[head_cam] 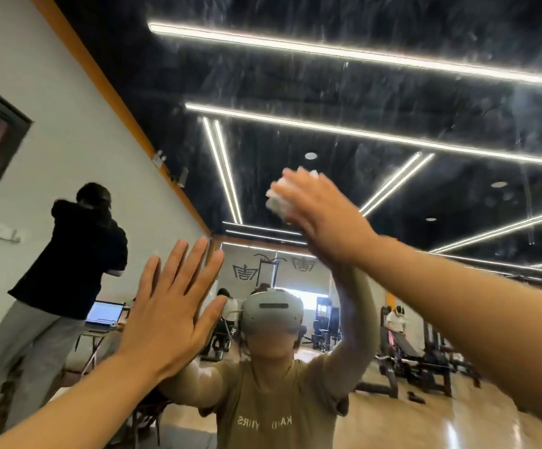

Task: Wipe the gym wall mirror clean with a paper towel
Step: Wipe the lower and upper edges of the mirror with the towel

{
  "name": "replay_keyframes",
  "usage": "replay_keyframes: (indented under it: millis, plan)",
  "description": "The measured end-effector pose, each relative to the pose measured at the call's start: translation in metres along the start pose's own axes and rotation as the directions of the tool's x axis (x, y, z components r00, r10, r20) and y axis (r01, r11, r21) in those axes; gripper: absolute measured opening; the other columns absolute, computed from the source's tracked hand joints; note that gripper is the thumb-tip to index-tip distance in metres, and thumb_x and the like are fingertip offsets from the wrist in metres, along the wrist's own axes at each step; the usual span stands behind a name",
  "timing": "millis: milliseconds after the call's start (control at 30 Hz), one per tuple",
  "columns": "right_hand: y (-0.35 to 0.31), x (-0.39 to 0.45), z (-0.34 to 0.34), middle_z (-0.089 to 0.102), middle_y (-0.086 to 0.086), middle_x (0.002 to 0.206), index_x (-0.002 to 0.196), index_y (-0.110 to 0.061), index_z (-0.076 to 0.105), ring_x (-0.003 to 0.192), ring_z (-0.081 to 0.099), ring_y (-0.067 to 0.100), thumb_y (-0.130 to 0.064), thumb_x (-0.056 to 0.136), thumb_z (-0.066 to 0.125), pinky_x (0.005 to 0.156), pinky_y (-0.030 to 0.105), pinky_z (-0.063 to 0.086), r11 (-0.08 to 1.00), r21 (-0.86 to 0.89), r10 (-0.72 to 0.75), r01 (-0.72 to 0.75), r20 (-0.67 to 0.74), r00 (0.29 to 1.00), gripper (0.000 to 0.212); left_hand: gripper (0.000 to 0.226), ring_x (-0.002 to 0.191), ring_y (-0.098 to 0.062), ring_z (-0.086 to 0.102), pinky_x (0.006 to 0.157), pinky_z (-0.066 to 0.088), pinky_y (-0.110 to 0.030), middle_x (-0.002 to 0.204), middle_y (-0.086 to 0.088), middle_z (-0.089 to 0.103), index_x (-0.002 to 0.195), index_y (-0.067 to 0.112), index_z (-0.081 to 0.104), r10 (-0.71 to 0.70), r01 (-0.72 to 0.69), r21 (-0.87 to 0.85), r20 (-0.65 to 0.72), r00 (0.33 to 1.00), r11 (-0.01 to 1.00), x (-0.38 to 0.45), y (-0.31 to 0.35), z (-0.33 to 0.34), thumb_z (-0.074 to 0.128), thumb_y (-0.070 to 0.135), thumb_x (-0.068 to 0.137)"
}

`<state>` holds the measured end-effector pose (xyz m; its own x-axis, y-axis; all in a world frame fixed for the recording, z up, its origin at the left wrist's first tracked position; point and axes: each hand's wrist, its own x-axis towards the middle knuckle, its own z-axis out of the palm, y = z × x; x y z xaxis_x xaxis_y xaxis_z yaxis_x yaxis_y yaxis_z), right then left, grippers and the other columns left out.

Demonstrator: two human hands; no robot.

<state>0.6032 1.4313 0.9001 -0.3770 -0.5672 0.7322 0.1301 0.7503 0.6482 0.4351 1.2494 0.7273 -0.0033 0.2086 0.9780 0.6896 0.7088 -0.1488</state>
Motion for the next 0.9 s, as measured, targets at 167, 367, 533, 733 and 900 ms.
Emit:
replay_keyframes:
  millis: [167, 367, 533, 733, 900]
  plan:
    - [0.035, 0.089, 0.014, 0.045, 0.013, 0.147, 0.145, -0.018, 0.046, 0.138, 0.037, 0.037, -0.024, 0.105, 0.043, 0.115, 0.047, 0.022, 0.935, -0.029, 0.345, -0.354, -0.162, 0.925, 0.041, 0.066, 0.155, -0.025, 0.008, 0.121, 0.007, -0.049, 0.169, -0.003, 0.009, 0.160, 0.023, 0.020, 0.014, -0.015, -0.027, -0.040, 0.999, 1.000, 0.000, -0.002, 0.004, 0.017, 0.057, 0.104]
    - [0.009, 0.083, 0.012, 0.047, 0.009, 0.149, 0.143, -0.013, 0.049, 0.140, 0.035, 0.035, -0.028, 0.104, 0.039, 0.119, 0.042, 0.017, 0.951, 0.071, 0.309, -0.301, -0.176, 0.935, 0.043, 0.065, 0.155, -0.025, 0.009, 0.120, 0.009, -0.051, 0.169, -0.003, 0.009, 0.160, 0.025, 0.019, 0.022, -0.023, -0.030, -0.059, 0.998, 0.999, 0.001, -0.004, 0.008, 0.018, 0.056, 0.104]
    - [-0.049, 0.016, 0.022, 0.047, 0.002, 0.151, 0.146, -0.018, 0.049, 0.145, 0.032, 0.027, -0.031, 0.102, 0.038, 0.120, 0.041, 0.021, 0.991, 0.113, 0.073, -0.070, -0.022, 0.997, 0.046, 0.064, 0.155, -0.025, 0.010, 0.119, 0.012, -0.052, 0.168, -0.003, 0.010, 0.160, 0.025, 0.018, 0.019, -0.020, -0.024, -0.060, 0.998, 1.000, 0.000, -0.004, 0.008, 0.016, 0.055, 0.104]
    - [-0.060, -0.024, 0.029, 0.046, 0.004, 0.152, 0.147, -0.018, 0.047, 0.144, 0.037, 0.025, -0.029, 0.105, 0.045, 0.117, 0.049, 0.033, 0.960, 0.084, -0.276, 0.265, 0.147, 0.950, 0.044, 0.065, 0.155, -0.025, 0.009, 0.119, 0.013, -0.054, 0.169, -0.003, 0.008, 0.161, 0.024, 0.012, 0.007, -0.010, -0.046, -0.060, 0.998, 0.999, -0.002, -0.004, 0.010, 0.022, 0.053, 0.104]
    - [-0.039, 0.010, 0.021, 0.033, 0.000, 0.161, 0.153, -0.025, 0.035, 0.151, 0.022, 0.018, -0.046, 0.106, 0.031, 0.124, 0.036, 0.013, 0.967, 0.064, -0.254, 0.246, 0.197, 0.947, 0.052, 0.065, 0.155, -0.024, 0.010, 0.118, 0.013, -0.053, 0.168, -0.002, 0.009, 0.161, 0.024, 0.013, 0.007, -0.011, -0.048, -0.072, 0.997, 0.999, -0.003, -0.004, 0.012, 0.025, 0.050, 0.103]
